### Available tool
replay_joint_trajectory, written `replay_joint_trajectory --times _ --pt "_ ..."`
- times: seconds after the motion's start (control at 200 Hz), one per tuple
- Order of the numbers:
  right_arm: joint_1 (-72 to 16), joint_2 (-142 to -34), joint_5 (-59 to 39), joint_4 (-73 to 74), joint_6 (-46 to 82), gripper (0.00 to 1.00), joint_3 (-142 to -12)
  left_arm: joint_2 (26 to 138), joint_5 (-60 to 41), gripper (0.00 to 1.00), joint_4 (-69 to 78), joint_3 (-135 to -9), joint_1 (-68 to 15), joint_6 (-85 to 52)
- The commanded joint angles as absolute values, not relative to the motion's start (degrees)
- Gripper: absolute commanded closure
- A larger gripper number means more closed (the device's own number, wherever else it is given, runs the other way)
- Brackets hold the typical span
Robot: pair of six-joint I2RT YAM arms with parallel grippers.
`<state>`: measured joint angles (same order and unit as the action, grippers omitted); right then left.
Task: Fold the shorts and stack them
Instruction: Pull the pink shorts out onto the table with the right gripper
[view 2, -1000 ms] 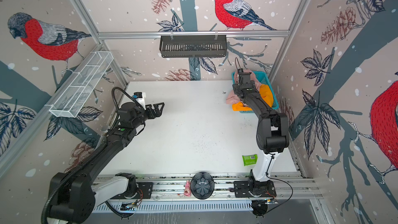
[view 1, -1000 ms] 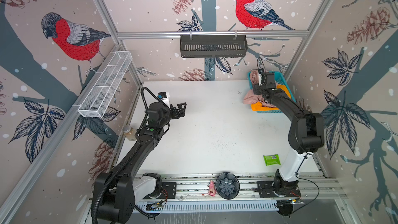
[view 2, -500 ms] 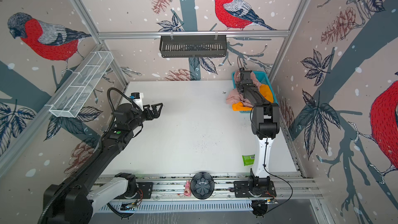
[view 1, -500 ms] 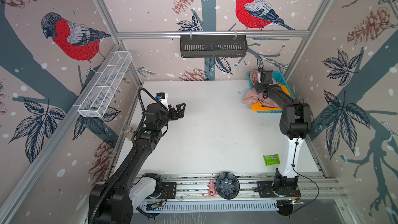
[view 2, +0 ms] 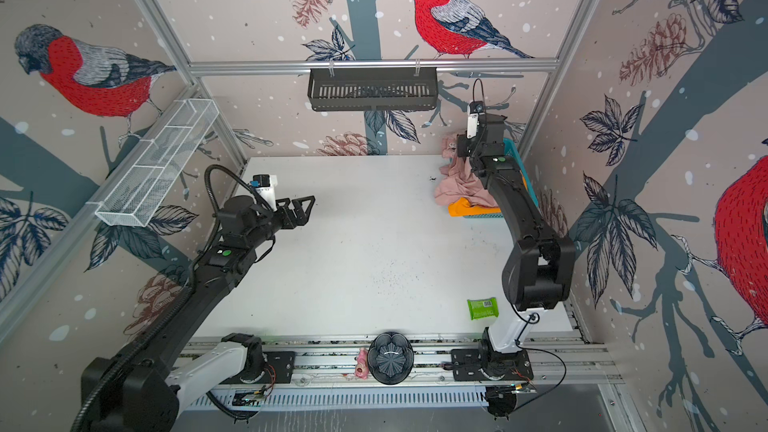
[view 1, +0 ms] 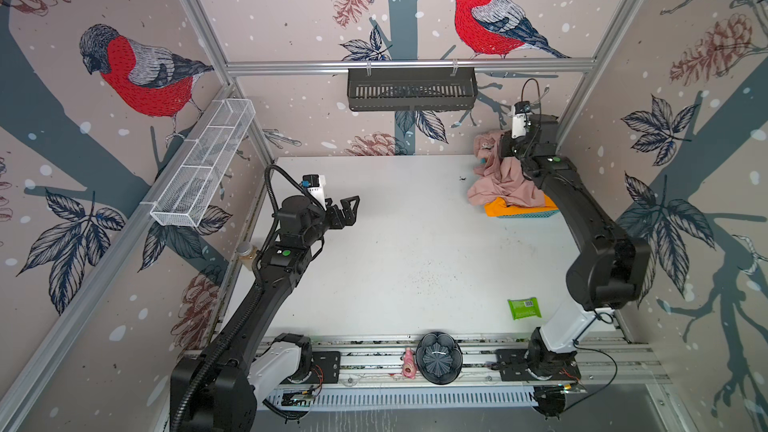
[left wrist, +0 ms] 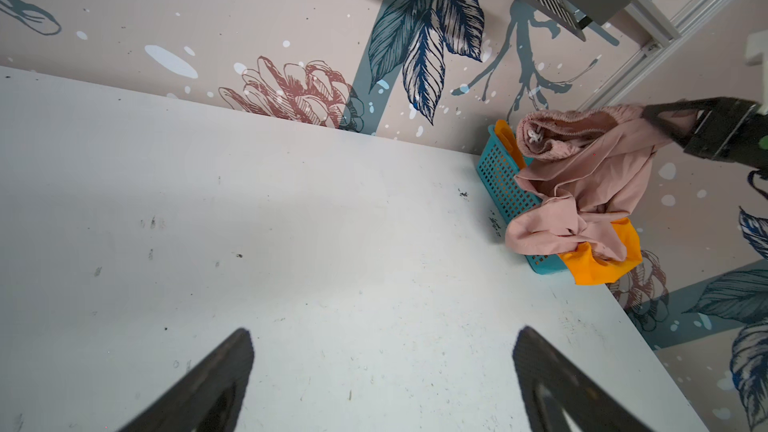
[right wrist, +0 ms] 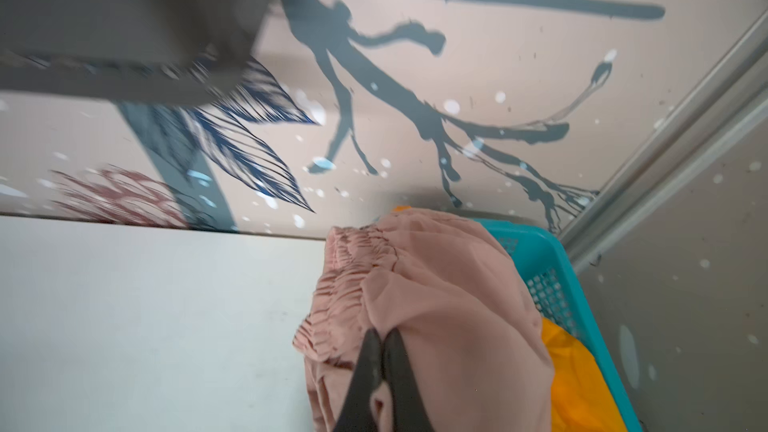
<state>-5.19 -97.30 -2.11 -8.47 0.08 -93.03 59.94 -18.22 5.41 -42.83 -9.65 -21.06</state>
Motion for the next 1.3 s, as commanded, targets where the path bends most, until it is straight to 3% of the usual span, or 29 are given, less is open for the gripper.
replay_joint_trajectory --times 0.0,0.485,0.585,0.77,1.015,1.16,1.226,1.296 --pt "-6.49 -93.04 -11.00 -5.11 4.77 0.98 -93.44 60.20 -22.84 0.02 7.87 -44.30 -9.84 -20.05" --pt "-23.80 -95.86 -37.63 -11.85 9.73 0.99 -121.01 56.66 -28.06 0.02 8.10 -47.29 -10.10 -14.98" --pt "-24.84 -97.25 -44.71 -9.08 12.05 0.99 -119.00 55.64 -28.10 0.02 5.80 -48.59 -10.10 -13.70" --pt "-23.25 -100.40 -47.73 -10.44 8.37 0.98 -107.99 55.00 -27.58 0.02 5.41 -46.45 -10.36 -13.36" --pt "-20.83 -106.78 -50.13 -13.19 0.74 0.95 -92.29 59.79 -16.23 0.02 -1.13 -47.42 -17.38 -10.09" --pt "-22.51 -107.19 -45.92 -12.26 -1.79 0.85 -85.95 64.87 -16.02 0.02 -0.44 -46.37 -18.75 -11.13" --pt "-23.00 -106.52 -43.34 -12.14 -2.20 0.76 -84.23 67.56 -14.31 0.02 -1.13 -46.27 -19.54 -11.66" --pt "-23.20 -104.66 -38.29 -11.73 -2.19 0.60 -82.57 69.90 -11.75 0.02 -2.47 -46.00 -20.28 -13.36"
